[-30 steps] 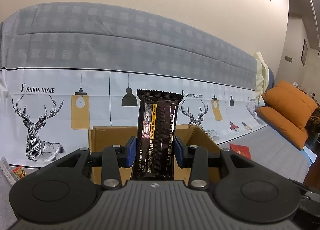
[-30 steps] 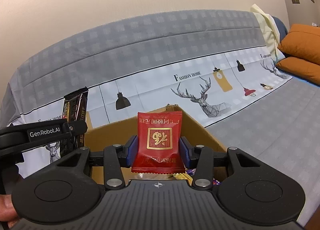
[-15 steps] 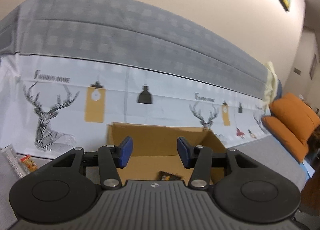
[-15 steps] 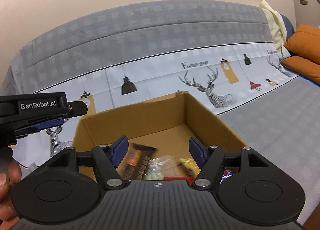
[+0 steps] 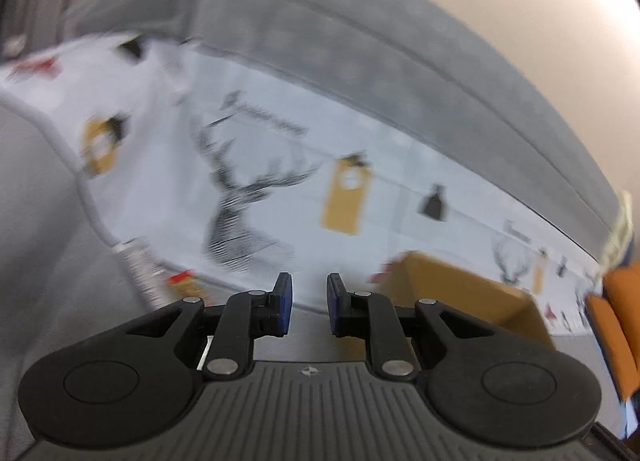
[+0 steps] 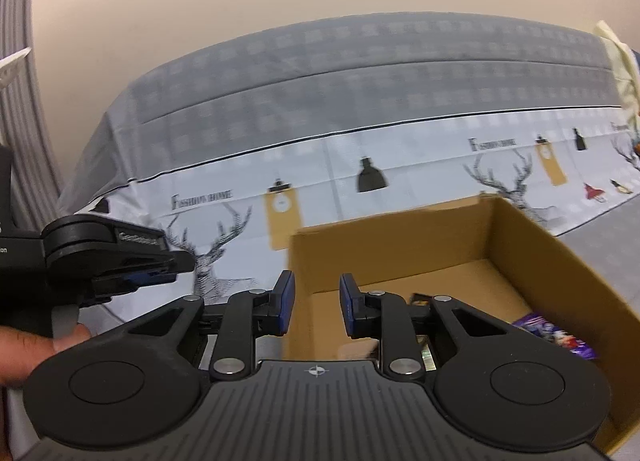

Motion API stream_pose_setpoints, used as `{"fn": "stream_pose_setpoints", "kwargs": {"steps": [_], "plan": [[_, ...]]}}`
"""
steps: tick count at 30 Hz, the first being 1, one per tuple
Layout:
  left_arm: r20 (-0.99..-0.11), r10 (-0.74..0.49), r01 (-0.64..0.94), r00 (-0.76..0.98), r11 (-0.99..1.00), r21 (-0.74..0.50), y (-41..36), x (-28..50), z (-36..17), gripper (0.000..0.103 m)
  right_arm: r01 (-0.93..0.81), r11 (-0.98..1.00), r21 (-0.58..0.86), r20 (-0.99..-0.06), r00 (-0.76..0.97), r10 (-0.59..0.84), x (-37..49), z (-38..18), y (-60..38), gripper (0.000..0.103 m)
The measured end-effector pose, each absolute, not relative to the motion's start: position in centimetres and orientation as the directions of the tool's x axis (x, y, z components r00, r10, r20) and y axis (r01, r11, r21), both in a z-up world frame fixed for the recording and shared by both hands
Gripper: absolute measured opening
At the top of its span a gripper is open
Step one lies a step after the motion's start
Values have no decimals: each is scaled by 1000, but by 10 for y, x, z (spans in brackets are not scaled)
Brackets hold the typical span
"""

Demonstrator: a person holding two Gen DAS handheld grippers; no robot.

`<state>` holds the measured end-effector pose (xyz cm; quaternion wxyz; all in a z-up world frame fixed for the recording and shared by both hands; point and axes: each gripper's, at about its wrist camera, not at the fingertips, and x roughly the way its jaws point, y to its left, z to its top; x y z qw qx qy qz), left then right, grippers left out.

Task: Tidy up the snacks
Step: 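Grasp silver stick pack with left gripper while right approaches orange candy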

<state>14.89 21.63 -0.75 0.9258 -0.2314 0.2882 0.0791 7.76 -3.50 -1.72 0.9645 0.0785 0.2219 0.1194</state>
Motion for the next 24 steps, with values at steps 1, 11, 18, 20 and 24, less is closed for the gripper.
{"fn": "stream_pose_setpoints", "kwargs": {"steps": [1, 11, 18, 20, 24], "plan": [[-599, 10, -309, 801, 863, -399, 229, 149, -16, 19, -206, 956, 211, -420, 864, 279, 79, -18, -32, 27], [-730, 31, -481, 683, 772, -416, 290, 168, -75, 38, -259, 928, 267, -492, 791, 362, 92, -27, -18, 34], [-792, 141, -563, 595, 775, -285, 268, 204, -99, 76, -269, 918, 291, -505, 772, 387, 98, -32, -10, 34], [-800, 200, -588, 566, 778, -222, 260, 212, -106, 76, -277, 916, 289, -507, 768, 392, 98, -34, -7, 35], [-813, 335, -578, 477, 816, -2, 235, 224, -106, 45, -281, 920, 272, -513, 767, 386, 99, -37, -2, 36]]}}
